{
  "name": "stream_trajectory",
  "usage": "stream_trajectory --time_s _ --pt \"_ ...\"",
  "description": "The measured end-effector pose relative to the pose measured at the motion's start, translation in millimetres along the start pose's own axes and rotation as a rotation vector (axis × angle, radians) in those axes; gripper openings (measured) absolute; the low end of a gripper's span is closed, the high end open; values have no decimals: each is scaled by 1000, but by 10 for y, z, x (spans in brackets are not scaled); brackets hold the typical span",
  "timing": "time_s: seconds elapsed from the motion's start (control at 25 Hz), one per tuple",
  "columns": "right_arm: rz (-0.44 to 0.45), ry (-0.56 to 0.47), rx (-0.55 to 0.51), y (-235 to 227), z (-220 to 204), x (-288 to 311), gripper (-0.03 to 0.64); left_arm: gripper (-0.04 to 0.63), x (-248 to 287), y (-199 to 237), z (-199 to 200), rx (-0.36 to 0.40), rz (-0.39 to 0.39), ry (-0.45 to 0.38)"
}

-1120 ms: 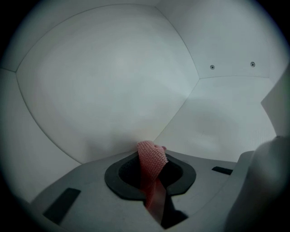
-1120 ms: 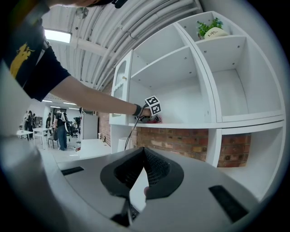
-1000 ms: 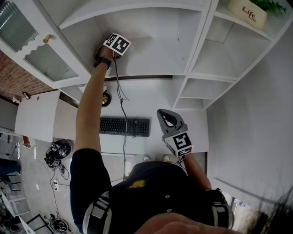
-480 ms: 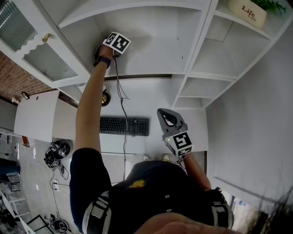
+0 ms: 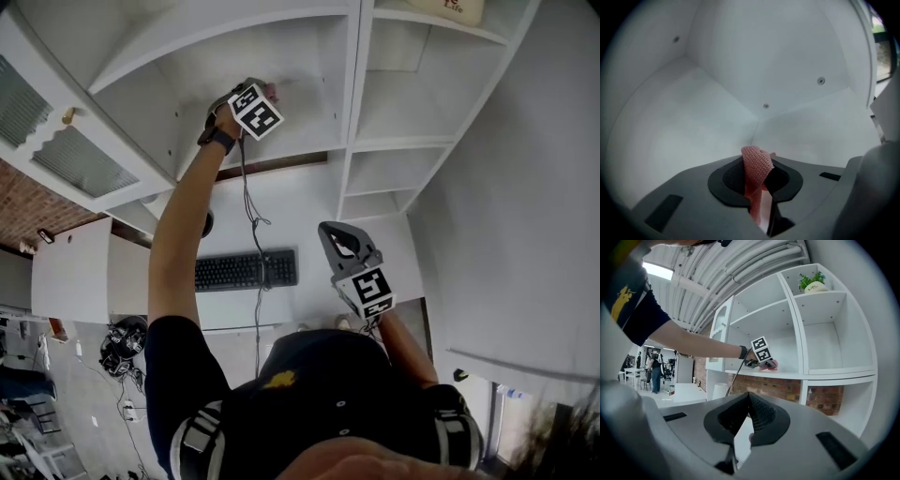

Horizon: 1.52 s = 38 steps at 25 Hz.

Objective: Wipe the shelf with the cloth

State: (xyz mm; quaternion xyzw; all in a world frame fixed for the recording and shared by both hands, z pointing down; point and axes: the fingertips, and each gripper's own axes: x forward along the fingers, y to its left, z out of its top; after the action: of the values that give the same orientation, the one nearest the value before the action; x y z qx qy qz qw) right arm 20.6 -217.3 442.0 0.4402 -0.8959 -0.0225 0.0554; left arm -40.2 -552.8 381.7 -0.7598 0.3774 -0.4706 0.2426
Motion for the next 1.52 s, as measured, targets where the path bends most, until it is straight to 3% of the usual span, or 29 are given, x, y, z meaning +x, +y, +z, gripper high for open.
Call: stream_trajectory --time_s 0.2,0.4,0.6,1.0,1.52 --pt "-41 0 20 -61 -37 -128 5 72 -5 -427 742 101 -114 -131" --pt "-74 10 37 -140 -88 -241 5 72 19 -632 1045 132 -149 -155" --pt "-85 14 43 -139 -93 -277 5 72 103 -746 1071 174 -165 -129" --pt "-77 27 49 -70 -150 -223 5 63 160 -742 1015 20 -235 -174" --pt "-46 22 51 10 -141 -160 5 61 94 -659 777 6 -225 -138"
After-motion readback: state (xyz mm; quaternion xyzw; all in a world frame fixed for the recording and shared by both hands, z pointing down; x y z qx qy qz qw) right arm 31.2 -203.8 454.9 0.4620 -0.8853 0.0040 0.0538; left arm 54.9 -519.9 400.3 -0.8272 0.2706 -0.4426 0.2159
